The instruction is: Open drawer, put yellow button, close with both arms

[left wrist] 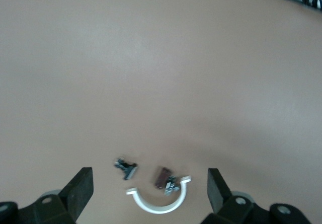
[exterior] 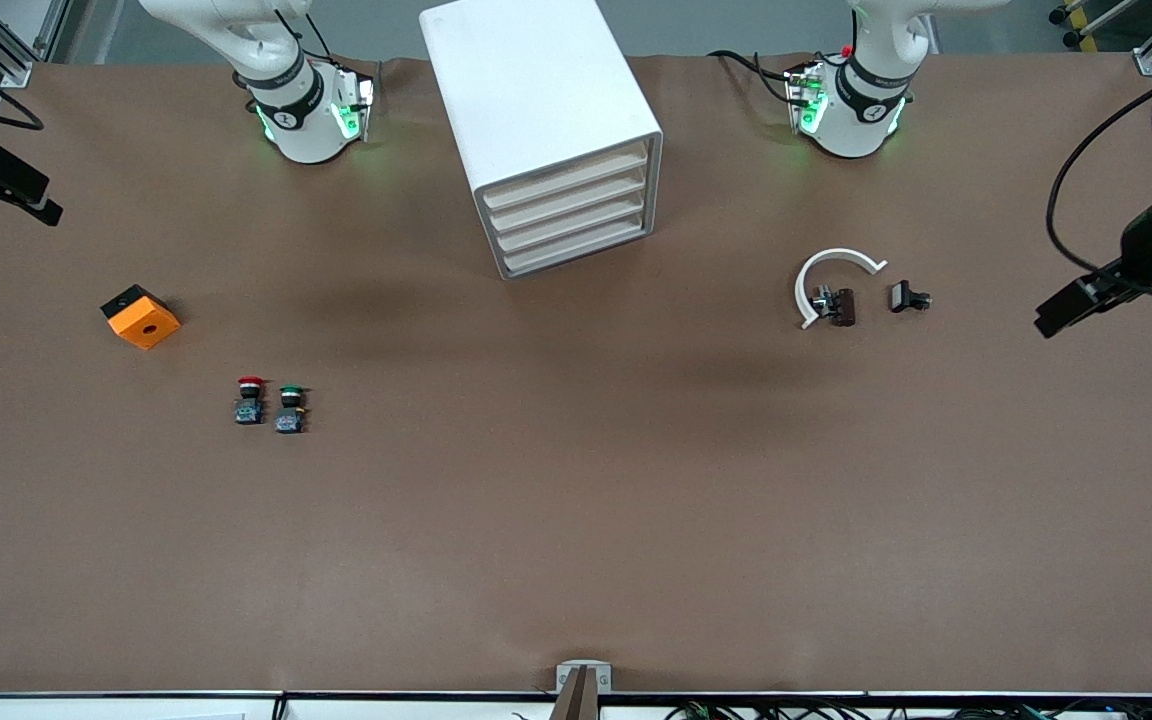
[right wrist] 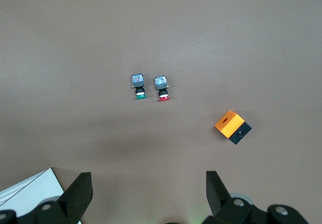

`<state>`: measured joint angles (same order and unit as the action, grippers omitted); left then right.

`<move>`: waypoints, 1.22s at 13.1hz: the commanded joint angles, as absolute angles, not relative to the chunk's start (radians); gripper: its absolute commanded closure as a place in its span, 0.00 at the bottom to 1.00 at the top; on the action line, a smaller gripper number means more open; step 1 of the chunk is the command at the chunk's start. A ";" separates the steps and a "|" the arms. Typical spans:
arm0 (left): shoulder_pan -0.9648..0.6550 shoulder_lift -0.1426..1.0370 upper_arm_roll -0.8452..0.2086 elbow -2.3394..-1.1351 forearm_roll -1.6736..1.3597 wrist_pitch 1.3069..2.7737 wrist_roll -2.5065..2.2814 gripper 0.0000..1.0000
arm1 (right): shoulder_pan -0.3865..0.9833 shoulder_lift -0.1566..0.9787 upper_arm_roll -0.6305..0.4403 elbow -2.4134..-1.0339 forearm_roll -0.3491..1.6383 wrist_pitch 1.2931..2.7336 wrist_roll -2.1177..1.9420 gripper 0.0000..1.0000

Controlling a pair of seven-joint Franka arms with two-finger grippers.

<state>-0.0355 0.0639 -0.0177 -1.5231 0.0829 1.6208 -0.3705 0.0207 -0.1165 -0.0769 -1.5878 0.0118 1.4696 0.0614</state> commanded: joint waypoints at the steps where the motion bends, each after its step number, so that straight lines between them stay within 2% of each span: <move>1: -0.051 -0.029 0.020 -1.615 0.064 1.615 -0.220 0.00 | 0.006 -0.078 -0.067 -1.555 -0.002 1.456 0.052 0.00; 7: -0.058 -0.080 0.054 -1.629 0.052 1.574 -0.056 0.00 | 0.006 -0.077 -0.067 -1.551 -0.002 1.457 0.057 0.00; 11: -0.074 -0.126 0.058 -1.687 0.052 1.562 -0.031 0.00 | 0.006 -0.071 -0.067 -1.551 -0.002 1.457 0.055 0.00; 16: -0.064 -0.158 0.008 -1.733 0.058 1.562 -0.026 0.00 | 0.006 -0.071 -0.068 -1.551 -0.005 1.457 0.057 0.00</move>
